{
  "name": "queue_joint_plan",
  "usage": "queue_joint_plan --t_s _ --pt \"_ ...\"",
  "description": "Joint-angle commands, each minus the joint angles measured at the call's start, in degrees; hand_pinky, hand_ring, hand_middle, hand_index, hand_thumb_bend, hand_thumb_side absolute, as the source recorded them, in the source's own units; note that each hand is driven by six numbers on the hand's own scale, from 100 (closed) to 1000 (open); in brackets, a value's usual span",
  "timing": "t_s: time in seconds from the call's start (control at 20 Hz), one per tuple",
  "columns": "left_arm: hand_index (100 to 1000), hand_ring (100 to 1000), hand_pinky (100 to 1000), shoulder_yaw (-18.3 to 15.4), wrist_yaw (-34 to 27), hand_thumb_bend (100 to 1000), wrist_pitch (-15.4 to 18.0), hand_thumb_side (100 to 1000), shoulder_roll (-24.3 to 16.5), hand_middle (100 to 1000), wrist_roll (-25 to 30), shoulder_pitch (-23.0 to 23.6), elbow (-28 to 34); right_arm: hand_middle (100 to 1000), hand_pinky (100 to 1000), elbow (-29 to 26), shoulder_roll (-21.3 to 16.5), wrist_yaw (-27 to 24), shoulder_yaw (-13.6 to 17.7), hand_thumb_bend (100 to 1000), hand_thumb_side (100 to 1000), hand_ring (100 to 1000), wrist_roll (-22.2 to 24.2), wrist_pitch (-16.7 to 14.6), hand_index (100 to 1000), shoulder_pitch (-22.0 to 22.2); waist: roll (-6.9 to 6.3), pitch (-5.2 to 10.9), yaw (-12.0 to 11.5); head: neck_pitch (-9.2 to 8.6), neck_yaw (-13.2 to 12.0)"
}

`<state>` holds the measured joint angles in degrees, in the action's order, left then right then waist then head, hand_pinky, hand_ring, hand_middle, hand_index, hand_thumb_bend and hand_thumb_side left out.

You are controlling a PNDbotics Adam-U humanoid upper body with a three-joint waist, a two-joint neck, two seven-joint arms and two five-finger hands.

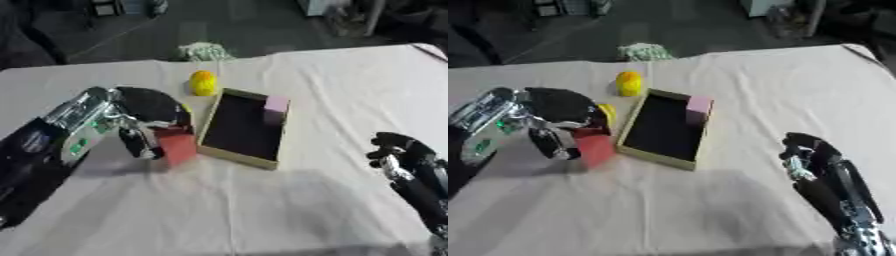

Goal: Pick up objects on the table and place them in the box.

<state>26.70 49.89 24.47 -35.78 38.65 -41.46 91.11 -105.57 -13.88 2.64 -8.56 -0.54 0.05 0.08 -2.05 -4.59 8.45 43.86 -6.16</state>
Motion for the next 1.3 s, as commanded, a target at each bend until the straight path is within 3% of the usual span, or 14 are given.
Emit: queue_joint_plan --t_s 0.05,0.3,0.6,0.8,0.85,0.9,1.0,1.05,1.1,1.3 --pt "732 845 856 -1.1 -0.6 272 -0.3 100 0.3 693 0.1 -3.2 1.7 708 656 -0.6 -0.4 0.0 -0.1 100 464 665 0.0 0.1 778 -0.2 0.14 0.58 0.3 0.26 0.0" --pt "732 840 854 -1.5 1.9 279 -1.9 100 8.1 690 -2.6 -7.5 -7.1 708 657 -0.8 -0.1 -0.5 -0.6 100 476 665 0.4 0.1 779 -0.7 0.49 -0.09 1.7 0.26 -0.6" --pt "745 842 856 -1.2 6.8 307 -1.0 121 15.3 704 -7.3 -10.8 -15.9 708 657 -1.2 0.0 -1.1 -1.3 100 487 664 1.1 0.2 779 -1.7 0.72 -1.36 3.9 0.26 -2.1" --pt "757 846 856 -0.4 10.3 322 0.2 147 17.6 718 -8.4 -11.1 -18.6 708 657 -1.4 -0.1 -1.3 -1.5 100 495 665 1.4 0.3 779 -2.1 0.58 -1.83 4.7 0.26 -2.4" --pt "759 846 856 -0.3 10.9 401 0.5 164 18.0 719 -8.6 -11.0 -19.3 708 657 -1.4 -0.1 -1.3 -1.6 100 502 664 1.4 0.3 779 -2.1 0.55 -1.88 4.8 0.26 -2.4" --pt "761 846 856 -0.3 11.3 324 0.8 153 18.4 721 -8.7 -10.8 -19.9 708 657 -1.4 -0.1 -1.3 -1.6 100 499 664 1.4 0.4 779 -2.1 0.52 -1.91 4.9 0.26 -2.4" --pt "773 848 857 0.0 11.9 340 1.3 177 19.0 733 -9.0 -10.5 -21.0 708 657 -1.4 -0.1 -1.3 -1.6 100 496 664 1.4 0.4 779 -2.2 0.44 -1.94 5.0 0.26 -2.4" --pt "774 848 857 0.1 12.1 406 1.6 199 19.2 736 -9.1 -10.3 -21.4 708 657 -1.3 -0.1 -1.3 -1.6 100 501 664 1.4 0.4 778 -2.2 0.41 -1.95 5.1 0.26 -2.4" --pt "779 849 857 0.2 12.2 343 1.8 177 19.5 742 -9.2 -10.2 -21.7 708 657 -1.3 -0.1 -1.3 -1.6 100 496 664 1.4 0.4 779 -2.3 0.38 -1.96 5.1 0.26 -2.3" --pt "861 869 871 0.9 12.4 410 2.7 238 19.5 798 -8.8 -9.8 -21.7 708 657 -1.2 0.0 -1.3 -1.5 100 495 664 1.4 0.4 778 -2.3 0.35 -1.94 5.2 0.26 -2.1"
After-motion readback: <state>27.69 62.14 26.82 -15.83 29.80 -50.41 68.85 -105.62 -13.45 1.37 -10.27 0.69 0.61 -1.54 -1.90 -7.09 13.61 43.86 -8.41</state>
